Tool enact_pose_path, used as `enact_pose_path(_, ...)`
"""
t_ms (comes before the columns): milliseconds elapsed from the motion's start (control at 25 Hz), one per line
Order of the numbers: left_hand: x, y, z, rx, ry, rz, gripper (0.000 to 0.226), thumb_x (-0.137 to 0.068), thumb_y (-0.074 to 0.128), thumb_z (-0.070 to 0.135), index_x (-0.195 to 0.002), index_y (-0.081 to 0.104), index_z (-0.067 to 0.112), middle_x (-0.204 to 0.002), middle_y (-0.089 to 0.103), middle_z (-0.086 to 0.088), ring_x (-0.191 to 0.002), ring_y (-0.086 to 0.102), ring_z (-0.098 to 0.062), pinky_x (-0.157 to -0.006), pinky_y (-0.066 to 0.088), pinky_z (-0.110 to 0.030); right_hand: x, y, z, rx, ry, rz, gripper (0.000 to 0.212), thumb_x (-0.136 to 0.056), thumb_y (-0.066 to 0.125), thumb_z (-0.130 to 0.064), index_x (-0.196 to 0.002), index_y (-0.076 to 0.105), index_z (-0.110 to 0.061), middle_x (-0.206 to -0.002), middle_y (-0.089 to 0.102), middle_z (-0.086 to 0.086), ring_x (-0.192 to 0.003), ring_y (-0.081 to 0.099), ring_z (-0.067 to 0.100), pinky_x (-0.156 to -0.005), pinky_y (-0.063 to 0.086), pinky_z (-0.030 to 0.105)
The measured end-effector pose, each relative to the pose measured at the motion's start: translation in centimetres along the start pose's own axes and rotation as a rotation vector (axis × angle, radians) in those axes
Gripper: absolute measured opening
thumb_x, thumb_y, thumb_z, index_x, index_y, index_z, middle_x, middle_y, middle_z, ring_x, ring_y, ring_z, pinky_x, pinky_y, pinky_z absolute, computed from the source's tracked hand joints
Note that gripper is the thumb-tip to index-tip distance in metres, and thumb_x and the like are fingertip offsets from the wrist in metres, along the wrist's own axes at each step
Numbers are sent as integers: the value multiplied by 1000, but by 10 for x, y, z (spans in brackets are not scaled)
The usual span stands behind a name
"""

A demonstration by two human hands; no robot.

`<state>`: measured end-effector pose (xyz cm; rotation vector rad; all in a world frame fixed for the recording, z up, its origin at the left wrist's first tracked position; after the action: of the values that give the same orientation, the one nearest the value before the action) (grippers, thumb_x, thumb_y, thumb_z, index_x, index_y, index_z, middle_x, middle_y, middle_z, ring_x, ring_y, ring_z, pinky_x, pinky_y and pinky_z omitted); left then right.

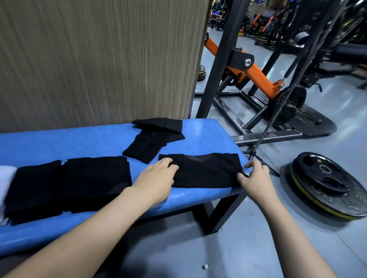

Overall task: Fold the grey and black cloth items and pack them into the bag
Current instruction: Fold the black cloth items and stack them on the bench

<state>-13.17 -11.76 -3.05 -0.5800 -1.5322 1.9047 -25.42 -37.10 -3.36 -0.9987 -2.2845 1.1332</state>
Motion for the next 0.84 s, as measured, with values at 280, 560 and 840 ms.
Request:
enact_pose_path(280,1,2,-3,-9,55,-53,52,-104,38,25,-154,27,28,-166,6,-6,-153,3,-23,-122,10,-35,-1,8,-3,123,123,7,54,-89,51,-59,-127,43,-22,-112,63,11,-101,61,35,-82,49,42)
enact_pose_path(560,-4,7,0,52,105,-54,52,-102,41,24,-152,30,34,-166,9,3,-153,0,-20,-124,9,-35,-6,5,-16,-391,38,13,32,-88,63,-25,-115,55,-39,-83,59,4,-80,59,23,-67,46,34)
enact_pose_path(840,-2,3,-6,51,37,-18,54,-100,45,36,-151,30,32,-164,12,5,-151,10,-20,-123,12,-37,-7,1,-12,-276,16,-55,38,-80,45,5,-87,70,-23,-77,62,0,-55,44,16,-51,34,26)
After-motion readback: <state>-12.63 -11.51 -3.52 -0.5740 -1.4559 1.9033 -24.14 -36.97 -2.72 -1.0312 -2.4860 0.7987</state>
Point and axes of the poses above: each hand's wrist, its own x-axis away from the middle knuckle, its own y-axis out of the palm, z = x × y, the point moved 5 cm from there along -x, towards the middle knuckle
